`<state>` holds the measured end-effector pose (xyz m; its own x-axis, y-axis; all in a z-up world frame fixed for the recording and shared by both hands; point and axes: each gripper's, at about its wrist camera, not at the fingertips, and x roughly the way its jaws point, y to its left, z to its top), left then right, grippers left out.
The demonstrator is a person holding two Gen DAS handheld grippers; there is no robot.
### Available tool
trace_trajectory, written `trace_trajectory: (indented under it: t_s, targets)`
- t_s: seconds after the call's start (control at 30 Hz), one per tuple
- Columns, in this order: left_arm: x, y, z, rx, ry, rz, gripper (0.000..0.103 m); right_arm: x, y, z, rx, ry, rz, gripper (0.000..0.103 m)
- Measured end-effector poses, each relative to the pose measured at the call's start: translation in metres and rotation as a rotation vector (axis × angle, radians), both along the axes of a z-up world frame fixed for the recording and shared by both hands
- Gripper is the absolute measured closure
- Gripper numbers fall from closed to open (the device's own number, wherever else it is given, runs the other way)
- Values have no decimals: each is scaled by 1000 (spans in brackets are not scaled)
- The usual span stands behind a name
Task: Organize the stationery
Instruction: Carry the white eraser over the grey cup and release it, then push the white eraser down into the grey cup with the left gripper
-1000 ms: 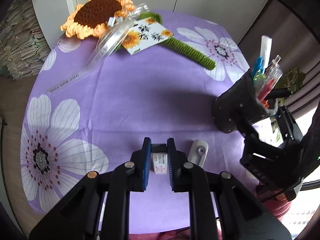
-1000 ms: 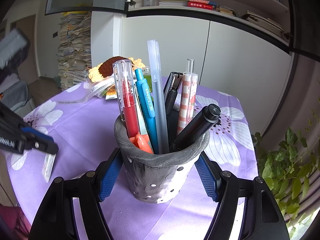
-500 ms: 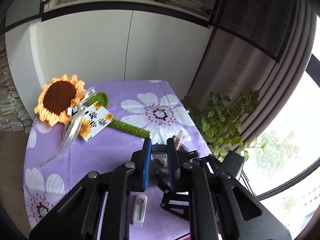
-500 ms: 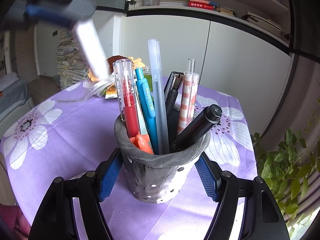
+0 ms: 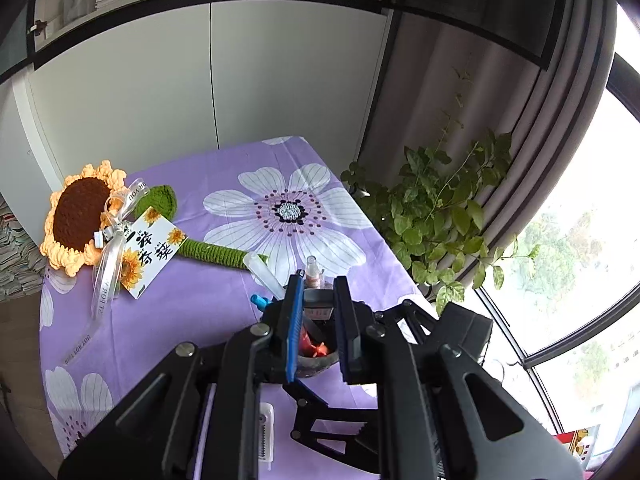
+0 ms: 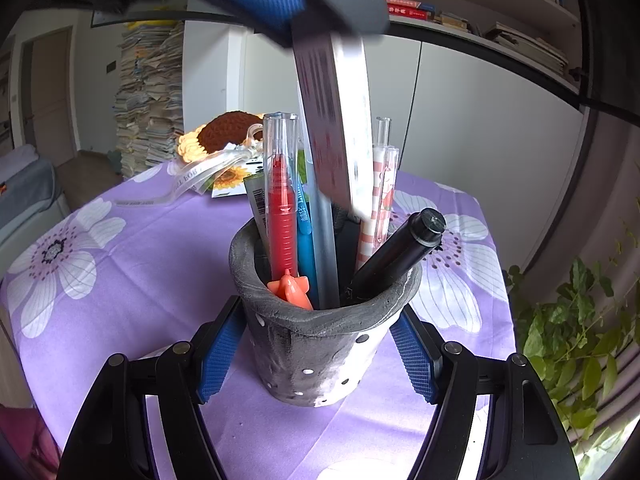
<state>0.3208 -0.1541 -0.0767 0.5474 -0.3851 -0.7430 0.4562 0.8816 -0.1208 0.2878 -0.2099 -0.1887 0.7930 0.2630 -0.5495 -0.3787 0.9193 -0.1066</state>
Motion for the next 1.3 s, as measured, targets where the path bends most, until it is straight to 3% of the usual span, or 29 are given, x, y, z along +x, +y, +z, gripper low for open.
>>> trace_trajectory:
  t_s: [0.77,1.07,1.3]
  targets:
    - [3,-4,-8,34,11,-6,89,-1,-1,0,-3,-2,1,30]
    - [-1,-2,-6,38,6,-12,77,0,-1,0,2,0,1,30]
    - [-6,9,1,22,-12,5,77,-1,1,1,1,-4,-1,30]
